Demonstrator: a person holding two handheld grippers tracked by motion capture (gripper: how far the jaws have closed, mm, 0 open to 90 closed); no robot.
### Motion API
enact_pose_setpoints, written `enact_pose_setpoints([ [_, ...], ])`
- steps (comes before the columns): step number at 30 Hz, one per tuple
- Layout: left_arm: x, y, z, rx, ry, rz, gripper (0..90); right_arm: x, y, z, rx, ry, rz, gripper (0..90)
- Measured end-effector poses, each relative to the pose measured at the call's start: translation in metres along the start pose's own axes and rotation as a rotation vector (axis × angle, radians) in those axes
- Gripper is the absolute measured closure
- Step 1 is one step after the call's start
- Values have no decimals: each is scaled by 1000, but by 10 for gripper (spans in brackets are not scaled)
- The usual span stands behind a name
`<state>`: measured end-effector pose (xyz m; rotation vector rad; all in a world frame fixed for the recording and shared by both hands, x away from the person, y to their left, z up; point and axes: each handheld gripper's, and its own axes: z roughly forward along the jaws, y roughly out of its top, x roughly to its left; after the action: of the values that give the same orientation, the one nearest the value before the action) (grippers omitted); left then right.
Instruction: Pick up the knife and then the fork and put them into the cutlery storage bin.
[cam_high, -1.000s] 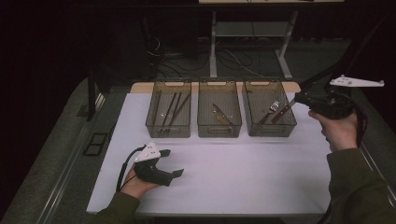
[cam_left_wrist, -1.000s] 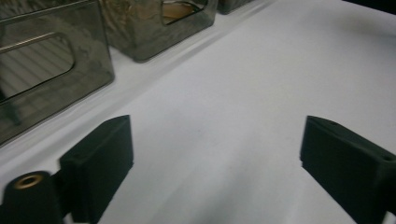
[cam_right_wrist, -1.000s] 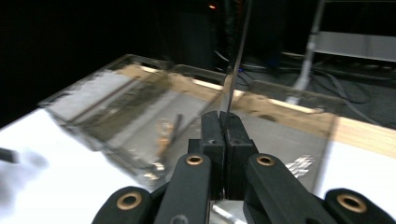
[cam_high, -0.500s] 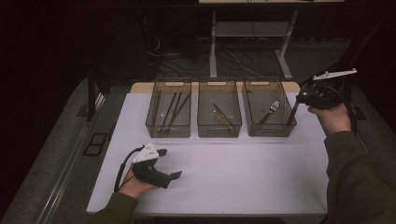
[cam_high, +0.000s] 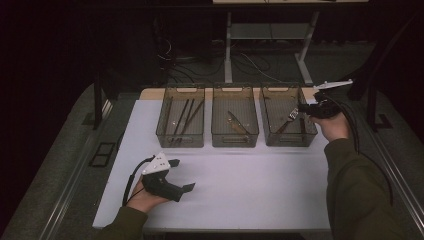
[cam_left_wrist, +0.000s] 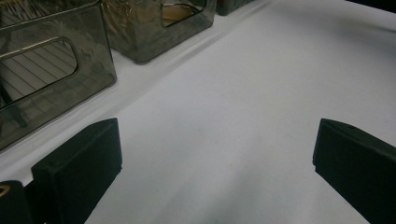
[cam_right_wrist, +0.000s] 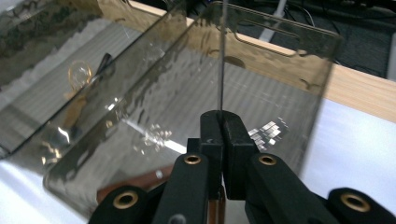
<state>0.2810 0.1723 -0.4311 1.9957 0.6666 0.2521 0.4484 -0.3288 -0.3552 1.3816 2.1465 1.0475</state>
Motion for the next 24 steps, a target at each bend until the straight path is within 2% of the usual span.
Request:
enact_pose_setpoints([
  [1, 0, 0, 0, 0, 1, 0, 3, 1, -1, 5, -3, 6, 4, 836],
  [2, 0, 0, 0, 3, 0, 1, 3, 2, -1, 10, 15, 2, 14, 748],
  [4, -1, 0, 1, 0, 0, 2, 3, 3, -4, 18, 33, 5, 26, 641],
  [8, 0, 0, 0, 5, -2, 5, 3, 3, -7, 18, 1, 12, 45, 504],
  [9, 0, 0, 1, 2, -2, 4, 3, 4, -7, 16, -3, 19, 58, 477],
  [13, -1, 0, 1, 6, -1, 11, 3, 6, -11, 7, -39, 36, 59, 394],
  [16, 0, 0, 1, 15, -1, 16, 3, 10, -17, -2, -68, 64, 46, 347],
  [21, -1, -1, 3, 22, -4, 16, 3, 20, -32, -18, -123, 102, 27, 250],
  [24, -2, -1, 3, 29, -7, 20, 3, 28, -44, -25, -129, 133, 22, 186],
])
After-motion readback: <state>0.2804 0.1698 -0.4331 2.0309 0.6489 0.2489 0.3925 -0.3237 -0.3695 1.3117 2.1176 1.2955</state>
